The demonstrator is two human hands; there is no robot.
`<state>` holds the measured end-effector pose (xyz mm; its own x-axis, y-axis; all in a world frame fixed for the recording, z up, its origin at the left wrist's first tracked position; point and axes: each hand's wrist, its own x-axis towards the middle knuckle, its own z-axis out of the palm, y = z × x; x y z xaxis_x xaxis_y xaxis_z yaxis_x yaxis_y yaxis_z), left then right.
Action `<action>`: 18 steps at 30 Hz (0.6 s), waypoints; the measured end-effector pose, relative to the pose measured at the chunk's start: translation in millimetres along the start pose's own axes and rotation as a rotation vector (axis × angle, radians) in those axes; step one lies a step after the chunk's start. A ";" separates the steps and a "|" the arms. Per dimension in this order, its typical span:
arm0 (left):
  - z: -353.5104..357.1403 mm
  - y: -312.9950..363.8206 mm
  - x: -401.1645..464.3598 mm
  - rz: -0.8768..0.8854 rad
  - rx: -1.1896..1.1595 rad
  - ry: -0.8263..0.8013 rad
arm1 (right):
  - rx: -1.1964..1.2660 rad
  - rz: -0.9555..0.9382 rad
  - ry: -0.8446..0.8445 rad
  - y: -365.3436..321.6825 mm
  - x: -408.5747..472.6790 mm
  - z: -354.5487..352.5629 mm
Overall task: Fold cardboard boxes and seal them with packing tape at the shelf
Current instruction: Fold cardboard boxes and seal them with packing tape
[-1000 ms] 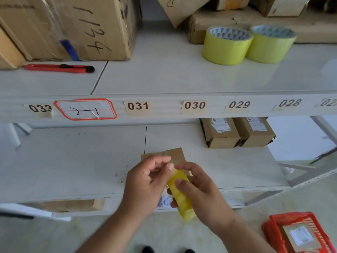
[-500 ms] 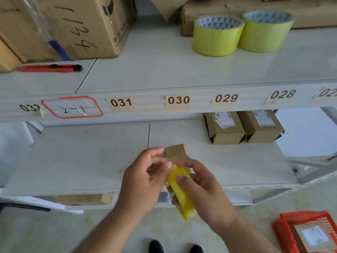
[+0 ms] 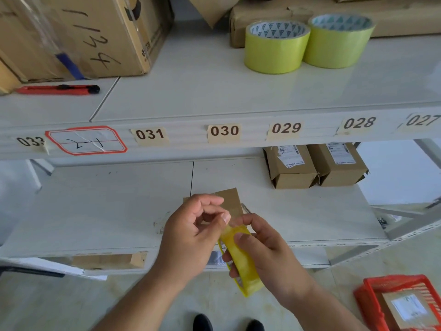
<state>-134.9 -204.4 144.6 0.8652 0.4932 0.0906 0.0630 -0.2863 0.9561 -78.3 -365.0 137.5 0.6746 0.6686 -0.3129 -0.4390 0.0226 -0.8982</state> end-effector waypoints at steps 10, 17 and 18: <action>-20.4 0.1 -0.7 0.363 0.457 0.197 | 0.018 0.028 0.052 9.4 0.4 0.8; -13.2 5.2 -3.4 0.452 0.791 -0.049 | -0.062 -0.016 0.037 4.5 -1.7 4.6; -12.4 6.0 -1.0 0.403 0.781 -0.054 | -0.084 -0.018 0.031 3.8 -2.3 4.8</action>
<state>-141.6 -196.4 153.7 0.9160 0.1995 0.3481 0.0529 -0.9200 0.3882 -84.4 -362.8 136.3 0.7000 0.6457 -0.3050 -0.3768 -0.0289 -0.9259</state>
